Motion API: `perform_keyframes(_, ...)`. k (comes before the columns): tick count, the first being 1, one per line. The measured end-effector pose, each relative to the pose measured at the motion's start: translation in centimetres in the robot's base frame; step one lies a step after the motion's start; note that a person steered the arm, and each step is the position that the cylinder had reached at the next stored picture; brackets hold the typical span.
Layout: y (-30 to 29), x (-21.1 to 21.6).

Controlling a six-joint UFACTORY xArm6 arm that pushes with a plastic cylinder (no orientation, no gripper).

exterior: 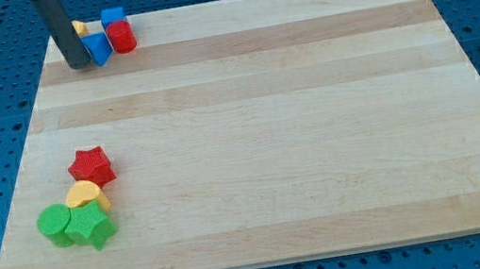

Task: Place your arm at the center left of the board

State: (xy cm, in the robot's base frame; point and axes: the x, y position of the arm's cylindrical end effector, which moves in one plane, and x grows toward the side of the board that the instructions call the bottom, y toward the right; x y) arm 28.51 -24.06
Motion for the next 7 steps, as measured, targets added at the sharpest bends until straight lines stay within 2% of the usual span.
perform_keyframes(2,-0.1,2.4)
perform_keyframes(5,-1.9,9.7)
perform_keyframes(7,-2.4,12.0)
